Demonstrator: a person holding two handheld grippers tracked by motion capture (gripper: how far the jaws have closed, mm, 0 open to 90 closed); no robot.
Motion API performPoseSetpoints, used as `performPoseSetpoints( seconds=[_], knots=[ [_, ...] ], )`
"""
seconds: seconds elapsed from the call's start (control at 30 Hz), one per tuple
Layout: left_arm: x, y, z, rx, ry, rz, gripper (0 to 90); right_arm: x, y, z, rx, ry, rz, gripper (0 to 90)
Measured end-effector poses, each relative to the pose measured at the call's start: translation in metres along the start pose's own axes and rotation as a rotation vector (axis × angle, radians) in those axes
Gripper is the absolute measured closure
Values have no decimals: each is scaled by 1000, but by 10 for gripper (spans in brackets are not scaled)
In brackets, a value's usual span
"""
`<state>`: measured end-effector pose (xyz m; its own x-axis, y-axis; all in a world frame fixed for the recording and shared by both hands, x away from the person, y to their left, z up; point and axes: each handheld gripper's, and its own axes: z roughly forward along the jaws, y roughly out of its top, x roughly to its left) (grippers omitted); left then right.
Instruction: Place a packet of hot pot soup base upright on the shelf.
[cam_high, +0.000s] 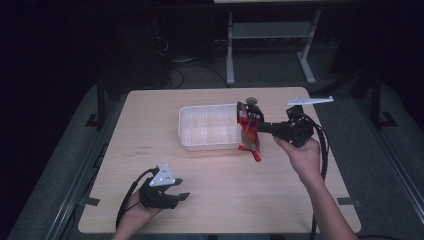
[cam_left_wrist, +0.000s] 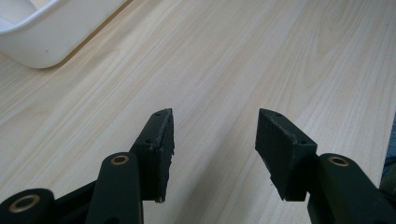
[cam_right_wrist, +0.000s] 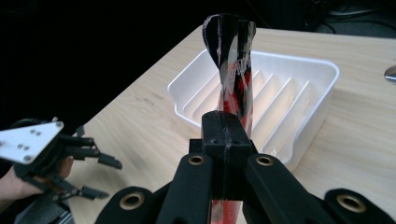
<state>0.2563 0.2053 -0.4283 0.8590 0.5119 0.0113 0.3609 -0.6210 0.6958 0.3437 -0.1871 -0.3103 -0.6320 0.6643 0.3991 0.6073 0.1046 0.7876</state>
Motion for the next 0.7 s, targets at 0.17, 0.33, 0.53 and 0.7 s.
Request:
performPoseSetpoints(
  seconds=[0.17, 0.33, 0.53, 0.7],
  knots=[
    [2, -1, -1, 4, 0, -3, 467, 4, 14, 13, -2, -20, -10, 900],
    [5, -3, -2, -1, 5, -14, 469, 7, 28, 30, -4, -40, -17, 900],
    [6, -4, -3, -3, 10, -13, 469, 11, 42, 46, -10, -68, -29, 900],
    [8, -5, -5, -2, 12, -13, 467, 13, 52, 57, -11, -82, -33, 900]
  ],
)
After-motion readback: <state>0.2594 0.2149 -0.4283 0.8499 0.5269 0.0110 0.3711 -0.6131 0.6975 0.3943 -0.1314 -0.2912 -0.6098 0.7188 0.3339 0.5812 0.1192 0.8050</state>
